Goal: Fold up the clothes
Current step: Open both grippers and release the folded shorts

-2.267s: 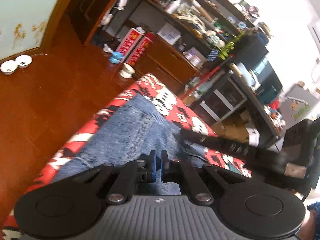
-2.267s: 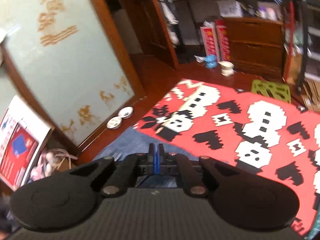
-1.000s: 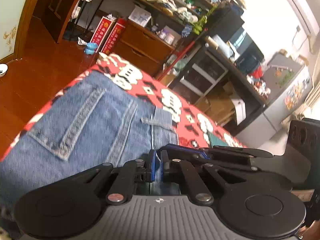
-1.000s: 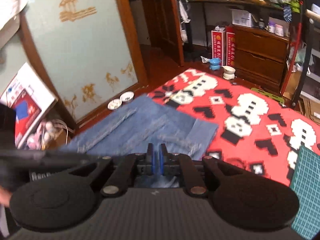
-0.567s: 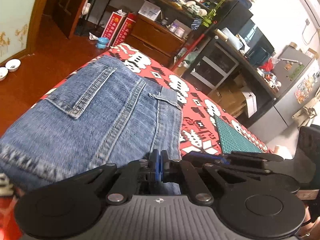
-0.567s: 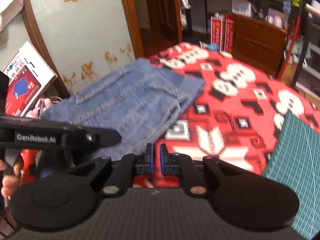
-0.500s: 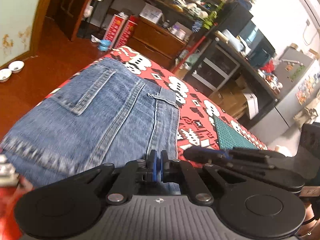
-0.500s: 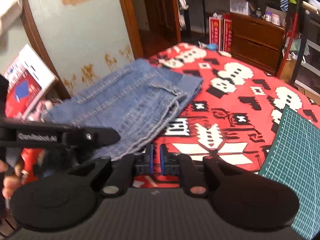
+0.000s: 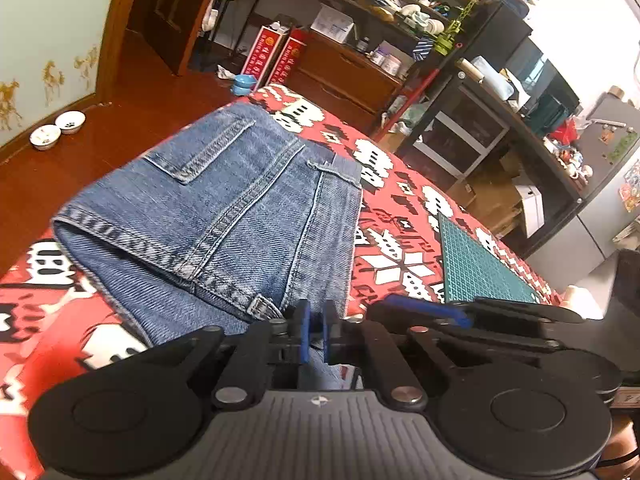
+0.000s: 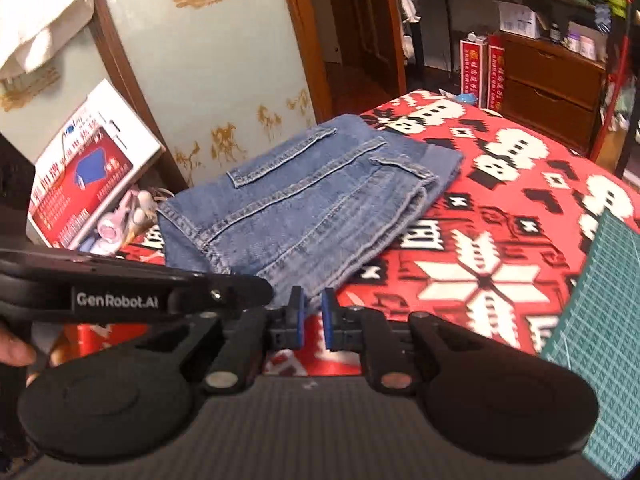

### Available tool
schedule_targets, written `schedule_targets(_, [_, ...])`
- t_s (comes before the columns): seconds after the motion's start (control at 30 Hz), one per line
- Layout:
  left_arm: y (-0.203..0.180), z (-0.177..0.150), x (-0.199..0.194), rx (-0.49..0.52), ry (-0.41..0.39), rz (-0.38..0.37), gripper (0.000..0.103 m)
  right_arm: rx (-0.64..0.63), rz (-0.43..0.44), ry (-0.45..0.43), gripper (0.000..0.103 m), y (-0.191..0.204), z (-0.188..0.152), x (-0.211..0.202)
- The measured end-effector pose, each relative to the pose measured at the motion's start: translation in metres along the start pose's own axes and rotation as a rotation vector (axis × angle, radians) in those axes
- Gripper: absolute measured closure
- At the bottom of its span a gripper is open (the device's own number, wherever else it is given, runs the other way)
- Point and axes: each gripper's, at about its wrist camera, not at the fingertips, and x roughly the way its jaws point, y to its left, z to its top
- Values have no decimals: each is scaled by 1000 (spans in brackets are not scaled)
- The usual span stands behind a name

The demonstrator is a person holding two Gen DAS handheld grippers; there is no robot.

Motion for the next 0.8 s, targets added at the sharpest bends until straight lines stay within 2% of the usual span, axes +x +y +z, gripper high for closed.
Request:
schedule_targets(0.07, [-8,0,-10,9,-6,5,96,19,-6,-19,79,-3,-2,-16])
schedule_targets(0.1, [-11,0,-14,11,-8,11,90,23,-12,-28,77,-4,-3,-25])
schedule_targets(0.13, [-17,-1,-19,18,-12,18,75,28,-17,-34,72,-6,-3,-33])
schedule_targets(0.2, [-29,-3,-27,50,-23,33,54,38,-24,-38,62,-11,-2,-50])
schedule_targets(0.27, [-41,-6,-33,91,-31,58,46,46,-34,-50,51,-14,-3,-67])
schedule_targets(0.3, [-47,-8,-36,112,-32,72,36,49,-39,-57,46,-16,-3,-76])
schedule_targets(0.33, [-52,-10,-37,124,-33,87,29,52,-45,-65,34,-17,-4,-85])
schedule_targets(0.37, [-58,-13,-40,141,-40,102,27,55,-46,-71,22,-19,-5,-93])
schedule_targets(0.47, [-75,-21,-46,201,-59,131,22,75,-48,-88,6,-23,-12,-116])
schedule_targets(0.5, [-81,-23,-49,220,-67,137,16,83,-51,-89,3,-24,-15,-122])
schedule_targets(0.53, [-87,-26,-51,239,-76,142,15,94,-51,-90,1,-25,-18,-128])
schedule_targets(0.7, [-108,-35,-62,247,-88,189,14,152,-49,-89,0,-28,-31,-156])
schedule_targets(0.8, [-118,-42,-75,247,-103,186,14,186,-48,-73,0,-29,-34,-169])
